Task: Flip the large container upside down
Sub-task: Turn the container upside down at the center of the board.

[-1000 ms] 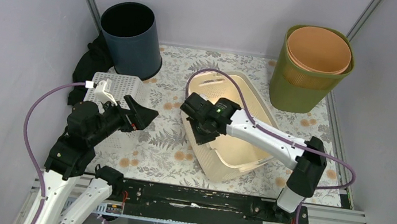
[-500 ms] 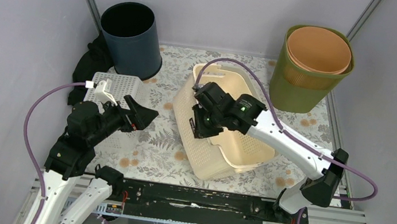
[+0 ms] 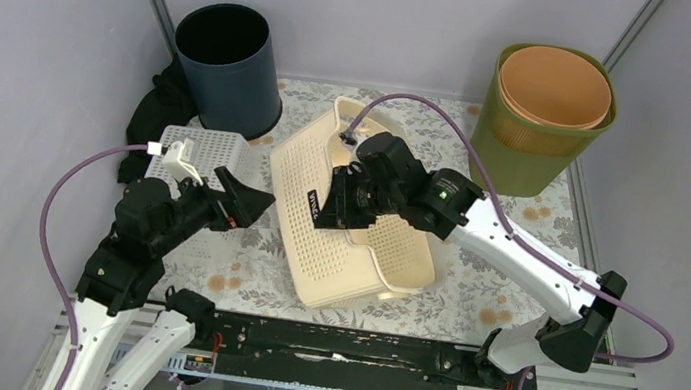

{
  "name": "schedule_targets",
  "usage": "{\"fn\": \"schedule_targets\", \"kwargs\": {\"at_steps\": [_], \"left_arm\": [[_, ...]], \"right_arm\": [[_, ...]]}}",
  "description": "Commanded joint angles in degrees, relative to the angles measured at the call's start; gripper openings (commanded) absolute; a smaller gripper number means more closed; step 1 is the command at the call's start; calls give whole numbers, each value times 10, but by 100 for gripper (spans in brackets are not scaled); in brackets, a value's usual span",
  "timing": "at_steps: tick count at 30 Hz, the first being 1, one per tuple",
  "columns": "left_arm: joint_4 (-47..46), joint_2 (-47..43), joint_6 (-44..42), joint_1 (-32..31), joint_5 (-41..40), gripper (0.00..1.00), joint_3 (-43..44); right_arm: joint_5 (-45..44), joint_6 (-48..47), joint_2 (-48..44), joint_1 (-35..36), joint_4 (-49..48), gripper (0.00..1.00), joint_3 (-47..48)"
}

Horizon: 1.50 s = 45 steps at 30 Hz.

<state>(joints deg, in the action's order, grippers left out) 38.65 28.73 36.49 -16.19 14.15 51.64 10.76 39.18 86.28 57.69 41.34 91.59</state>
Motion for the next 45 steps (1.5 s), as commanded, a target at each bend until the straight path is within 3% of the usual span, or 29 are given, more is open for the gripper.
{"fn": "schedule_targets", "kwargs": {"at_steps": [1, 16, 29, 38, 42, 45], "left_arm": [[2, -8, -9, -2, 8, 100, 18], [9, -9, -11, -2, -1, 100, 30], [7, -5, -9, -2, -1, 100, 25], [6, -2, -9, -2, 0, 100, 25], [3, -1, -7, -2, 1, 100, 21], [1, 1, -7, -2, 1, 100, 19]], "right_arm": [[57, 52, -70, -10, -180, 0, -43], [51, 172, -115, -14, -400, 0, -206], [91, 302, -147, -75, -633, 0, -334], [127, 429, -139, -128, -895, 0, -465], [139, 456, -123, -138, -931, 11, -489], [144, 449, -125, -141, -914, 33, -495]]}}
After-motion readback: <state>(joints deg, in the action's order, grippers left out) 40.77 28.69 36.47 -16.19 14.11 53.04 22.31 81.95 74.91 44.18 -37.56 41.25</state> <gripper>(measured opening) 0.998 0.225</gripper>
